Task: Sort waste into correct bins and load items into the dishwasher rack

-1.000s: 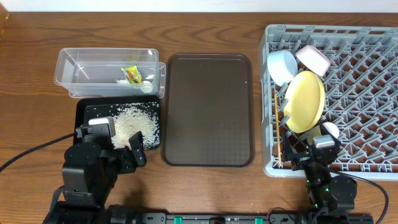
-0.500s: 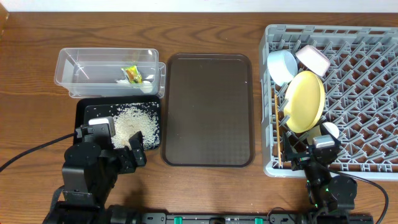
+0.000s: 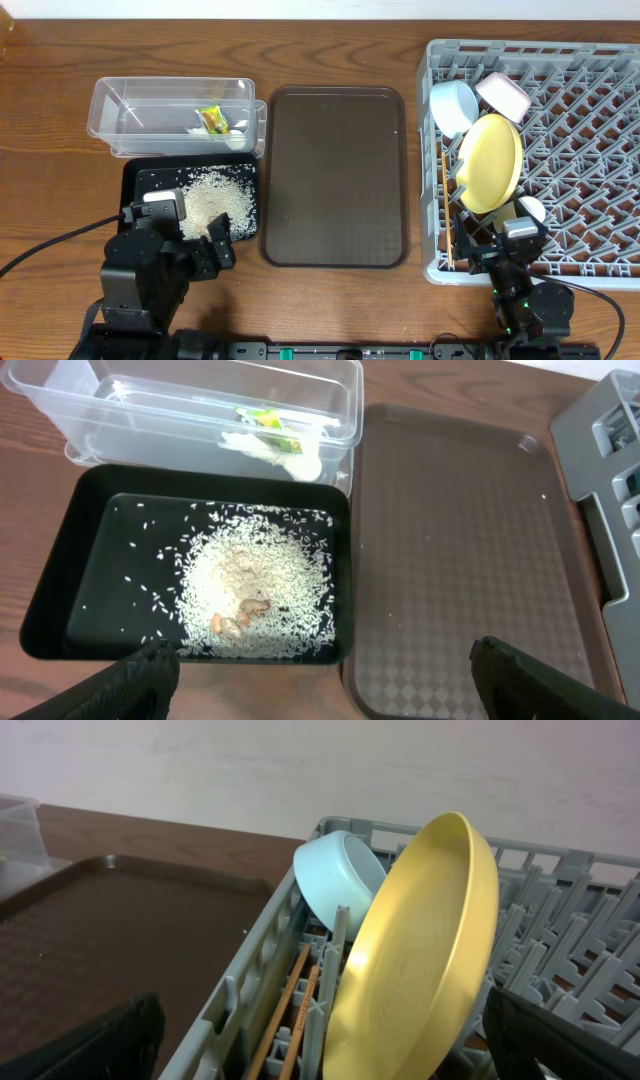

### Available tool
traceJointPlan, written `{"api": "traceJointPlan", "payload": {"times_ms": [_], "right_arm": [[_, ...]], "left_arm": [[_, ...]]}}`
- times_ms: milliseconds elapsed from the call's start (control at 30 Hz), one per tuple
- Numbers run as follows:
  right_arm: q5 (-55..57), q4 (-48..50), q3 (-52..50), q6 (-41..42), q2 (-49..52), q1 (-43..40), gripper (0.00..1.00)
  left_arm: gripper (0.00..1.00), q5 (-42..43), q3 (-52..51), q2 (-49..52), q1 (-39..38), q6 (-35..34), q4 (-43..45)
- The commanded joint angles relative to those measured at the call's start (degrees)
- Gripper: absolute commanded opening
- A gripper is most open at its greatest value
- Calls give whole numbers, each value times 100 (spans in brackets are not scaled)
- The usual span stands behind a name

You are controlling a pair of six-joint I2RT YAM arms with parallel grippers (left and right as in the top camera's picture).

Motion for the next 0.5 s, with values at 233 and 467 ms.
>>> {"api": "traceJointPlan", "payload": {"times_ms": [233,467], "right_arm": [[-44,22,-33,-76,-31,15,99],[-44,22,-33,-76,-31,15,99]], "left_arm": [[96,0,-2127,-1473,236,188,1941],[96,-11,-3611,-2675,236,192,3480]]}}
